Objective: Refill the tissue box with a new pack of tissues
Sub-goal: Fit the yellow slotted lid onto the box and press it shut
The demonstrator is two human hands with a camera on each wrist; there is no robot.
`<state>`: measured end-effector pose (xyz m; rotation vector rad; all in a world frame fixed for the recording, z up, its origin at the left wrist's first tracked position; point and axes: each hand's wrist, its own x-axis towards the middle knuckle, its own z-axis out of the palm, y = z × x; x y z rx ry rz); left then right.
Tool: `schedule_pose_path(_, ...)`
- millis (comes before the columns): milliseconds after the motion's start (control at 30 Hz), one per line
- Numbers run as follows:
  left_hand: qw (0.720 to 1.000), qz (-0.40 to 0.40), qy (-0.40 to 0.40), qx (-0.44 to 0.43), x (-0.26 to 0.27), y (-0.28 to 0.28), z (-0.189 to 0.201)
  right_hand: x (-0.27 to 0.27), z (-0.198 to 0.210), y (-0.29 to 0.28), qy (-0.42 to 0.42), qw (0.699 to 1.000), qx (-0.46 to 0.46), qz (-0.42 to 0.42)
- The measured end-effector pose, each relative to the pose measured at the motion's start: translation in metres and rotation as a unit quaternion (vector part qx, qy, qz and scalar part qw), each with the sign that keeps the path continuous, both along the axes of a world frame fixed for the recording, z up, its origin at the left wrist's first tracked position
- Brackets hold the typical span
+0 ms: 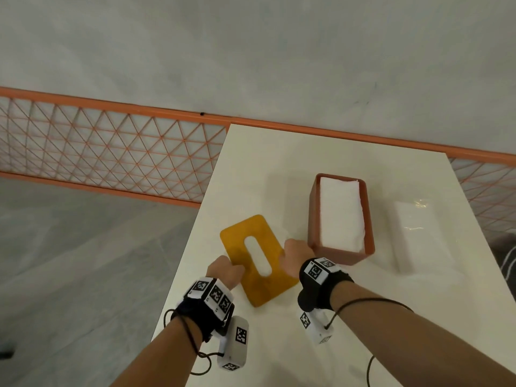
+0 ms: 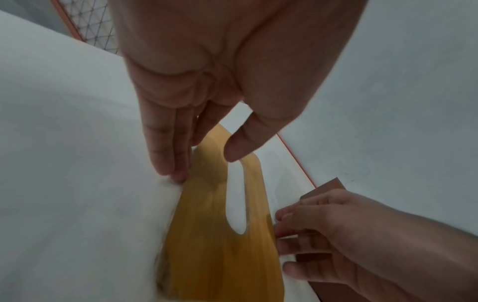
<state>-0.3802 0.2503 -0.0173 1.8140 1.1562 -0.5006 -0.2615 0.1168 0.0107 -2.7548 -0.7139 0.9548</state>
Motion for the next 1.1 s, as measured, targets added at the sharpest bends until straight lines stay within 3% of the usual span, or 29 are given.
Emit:
schedule_pose_path(200, 0.997, 0.056, -0.043, -0.042, -0.003, 0.013, -0.015, -0.002, -0.011, 0.003, 0.021, 0.999, 0.032, -0.037)
schedule_pose_path(500, 0.968, 0.166, -0.173, -0.07, -0.002, 0.018, 0.043, 0.001, 0.04, -0.007, 0.047, 0.975, 0.2, -0.078)
schedule_pose_path(633, 0.951, 0.136, -0.249, -0.123, 0.021, 0.006, 0.073, 0.026, 0.068, -0.032, 0.02, 0.954, 0.273, -0.12)
schedule_pose_path(766, 0.948, 0.069, -0.271, -0.15, 0.062, -0.018, 0.091, 0.059, 0.083, -0.068, -0.008, 0.945, 0.285, -0.161)
schedule_pose_path(1100, 0.957, 0.007, -0.257, -0.13, 0.144, -0.069, 0.071, 0.115, 0.067, -0.133, 0.031, 0.931, 0.275, -0.239)
